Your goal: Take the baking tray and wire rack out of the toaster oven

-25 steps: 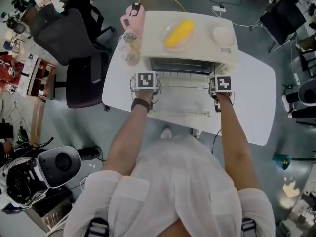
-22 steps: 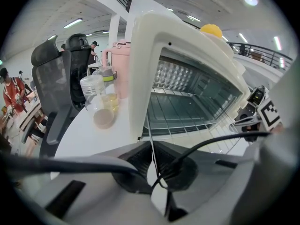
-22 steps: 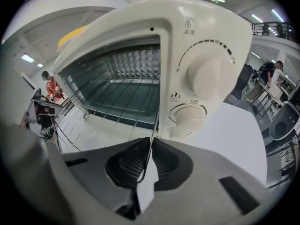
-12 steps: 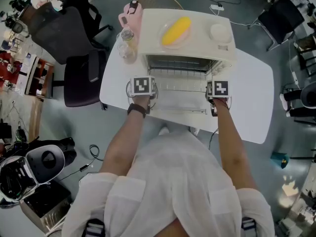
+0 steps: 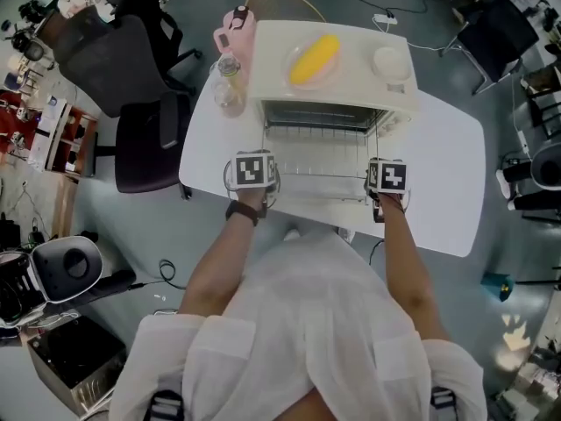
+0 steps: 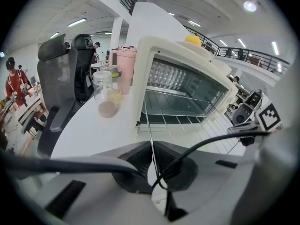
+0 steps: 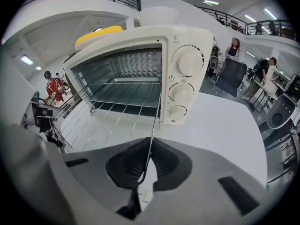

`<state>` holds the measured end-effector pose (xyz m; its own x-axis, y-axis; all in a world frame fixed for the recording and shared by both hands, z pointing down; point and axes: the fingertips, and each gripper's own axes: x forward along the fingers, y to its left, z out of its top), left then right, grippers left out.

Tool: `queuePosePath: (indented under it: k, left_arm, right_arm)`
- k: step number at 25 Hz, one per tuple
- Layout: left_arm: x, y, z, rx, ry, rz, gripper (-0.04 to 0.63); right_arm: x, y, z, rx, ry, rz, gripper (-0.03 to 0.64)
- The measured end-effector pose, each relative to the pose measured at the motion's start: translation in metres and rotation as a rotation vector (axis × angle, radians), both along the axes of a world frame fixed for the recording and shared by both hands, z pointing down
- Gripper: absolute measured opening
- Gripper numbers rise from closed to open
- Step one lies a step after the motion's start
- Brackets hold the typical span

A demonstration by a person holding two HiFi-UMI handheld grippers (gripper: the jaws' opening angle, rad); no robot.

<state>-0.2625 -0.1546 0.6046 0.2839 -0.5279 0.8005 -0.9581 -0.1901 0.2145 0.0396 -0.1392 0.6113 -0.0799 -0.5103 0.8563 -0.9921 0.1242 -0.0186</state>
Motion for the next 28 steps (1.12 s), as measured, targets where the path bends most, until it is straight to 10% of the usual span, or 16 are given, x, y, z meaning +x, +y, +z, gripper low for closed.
queuePosePath:
  k: [28]
  left_arm:
    - [0.026, 0.074, -0.037, 0.059, 0.127, 0.112, 0.014]
  right_arm:
    - [0.020, 0.093, -0.024, 0.085, -0.009, 0.065, 0.005]
